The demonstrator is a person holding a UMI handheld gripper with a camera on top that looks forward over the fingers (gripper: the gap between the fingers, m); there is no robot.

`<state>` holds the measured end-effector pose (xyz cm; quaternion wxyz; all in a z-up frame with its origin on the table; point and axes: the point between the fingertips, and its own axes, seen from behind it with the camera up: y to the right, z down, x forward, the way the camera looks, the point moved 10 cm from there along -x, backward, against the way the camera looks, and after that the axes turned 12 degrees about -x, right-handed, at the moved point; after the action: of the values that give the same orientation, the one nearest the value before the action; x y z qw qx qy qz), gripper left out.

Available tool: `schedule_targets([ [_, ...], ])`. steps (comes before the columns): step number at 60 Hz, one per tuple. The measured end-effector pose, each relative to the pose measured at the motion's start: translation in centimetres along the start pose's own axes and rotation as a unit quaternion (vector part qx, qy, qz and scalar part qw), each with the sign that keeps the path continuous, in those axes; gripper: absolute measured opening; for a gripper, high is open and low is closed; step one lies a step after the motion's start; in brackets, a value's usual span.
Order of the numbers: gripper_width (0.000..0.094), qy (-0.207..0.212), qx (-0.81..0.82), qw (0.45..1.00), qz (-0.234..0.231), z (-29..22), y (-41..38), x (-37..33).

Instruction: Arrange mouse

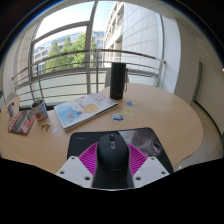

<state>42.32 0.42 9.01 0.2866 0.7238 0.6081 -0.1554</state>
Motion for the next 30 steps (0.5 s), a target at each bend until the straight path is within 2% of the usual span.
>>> schedule_targets([
  [6, 0.0402, -0.031, -0.01, 0.999, -0.004, 2.3, 1.0, 1.0],
  [12, 0.0497, -0.025, 0.006, 1.0, -0.017, 3.5, 0.9, 2.3],
  [16, 0.0554, -0.036, 0.006, 0.999, -0.022, 3.4, 0.9, 2.0],
  [18, 0.0618, -0.038, 0.007, 0.999, -0.018, 3.3, 1.0, 1.7],
  [22, 0.0841, -0.034, 0.002, 0.999, -0.015, 2.8, 1.2, 0.3],
  [23, 0.0854, -0.032, 0.0, 0.999, -0.015, 2.6, 1.2, -0.2],
  [25, 0.0823, -0.029, -0.004, 1.0, -0.011, 2.3, 1.3, -1.3],
  [30, 0.0846, -0.021, -0.013, 1.0, -0.003, 1.8, 1.4, -5.0],
])
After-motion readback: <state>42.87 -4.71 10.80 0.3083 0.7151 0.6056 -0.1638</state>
